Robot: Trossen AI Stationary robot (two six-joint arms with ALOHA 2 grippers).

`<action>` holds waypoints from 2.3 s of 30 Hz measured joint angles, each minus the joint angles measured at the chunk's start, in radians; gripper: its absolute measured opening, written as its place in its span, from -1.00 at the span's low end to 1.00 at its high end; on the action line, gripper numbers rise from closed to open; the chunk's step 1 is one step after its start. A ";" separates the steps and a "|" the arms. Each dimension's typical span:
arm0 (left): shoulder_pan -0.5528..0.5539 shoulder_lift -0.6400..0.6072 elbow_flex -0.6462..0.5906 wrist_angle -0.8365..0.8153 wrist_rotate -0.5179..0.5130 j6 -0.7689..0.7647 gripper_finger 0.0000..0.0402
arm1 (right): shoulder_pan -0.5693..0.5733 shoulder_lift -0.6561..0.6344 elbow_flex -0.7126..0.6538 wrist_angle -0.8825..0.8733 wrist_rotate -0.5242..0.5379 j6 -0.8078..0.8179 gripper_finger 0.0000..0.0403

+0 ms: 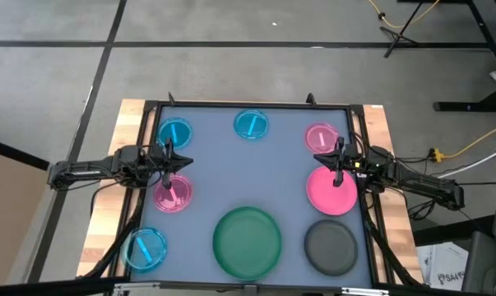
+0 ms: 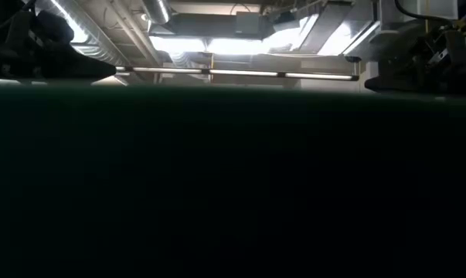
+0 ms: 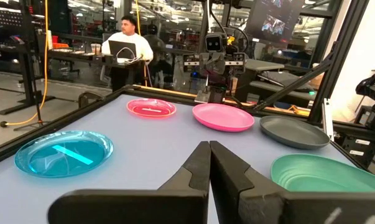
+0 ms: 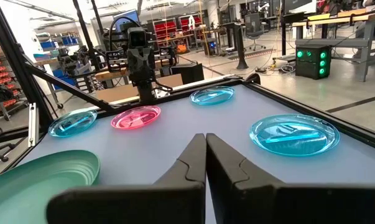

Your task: Stack plastic plates

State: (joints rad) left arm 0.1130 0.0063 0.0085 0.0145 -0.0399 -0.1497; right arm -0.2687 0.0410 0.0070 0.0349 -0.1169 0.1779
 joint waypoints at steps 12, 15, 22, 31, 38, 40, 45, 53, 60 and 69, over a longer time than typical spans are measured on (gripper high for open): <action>0.000 0.000 0.000 0.010 -0.033 0.026 -1.00 | 0.000 0.000 0.000 0.073 0.041 0.028 -0.99; 0.000 0.000 0.000 0.030 -0.037 0.029 -1.00 | 0.000 0.002 0.000 0.117 0.000 0.038 -0.99; 0.000 0.000 0.000 0.210 -0.020 -0.009 -1.00 | 0.000 0.139 0.024 0.214 0.002 0.082 -0.99; -0.002 0.025 0.000 0.278 -0.010 -0.006 -1.00 | 0.001 0.501 0.132 0.348 -0.033 0.080 -0.99; -0.048 0.127 0.000 0.279 0.005 -0.031 -1.00 | 0.122 0.815 0.274 0.404 -0.005 0.033 -0.99; -0.061 0.152 0.000 0.278 0.001 -0.031 -1.00 | 0.173 0.902 0.333 0.401 0.020 0.022 -0.99; -0.085 0.186 0.000 0.279 -0.016 -0.027 -1.00 | 0.272 1.098 0.484 0.327 0.065 0.000 -0.99; -0.090 0.191 0.000 0.278 -0.037 -0.026 -1.00 | 0.355 1.334 0.661 0.253 0.067 -0.001 -0.99; -0.090 0.191 0.000 0.278 -0.035 -0.025 -1.00 | 0.360 1.468 0.728 0.253 0.053 0.078 -0.98; -0.090 0.191 0.000 0.279 -0.056 -0.026 -1.00 | 0.377 1.572 0.766 0.252 0.000 0.110 -0.44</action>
State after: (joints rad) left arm 0.0227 0.1974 0.0086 0.2932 -0.0955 -0.1756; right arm 0.1082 1.6128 0.7726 0.2869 -0.1167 0.2884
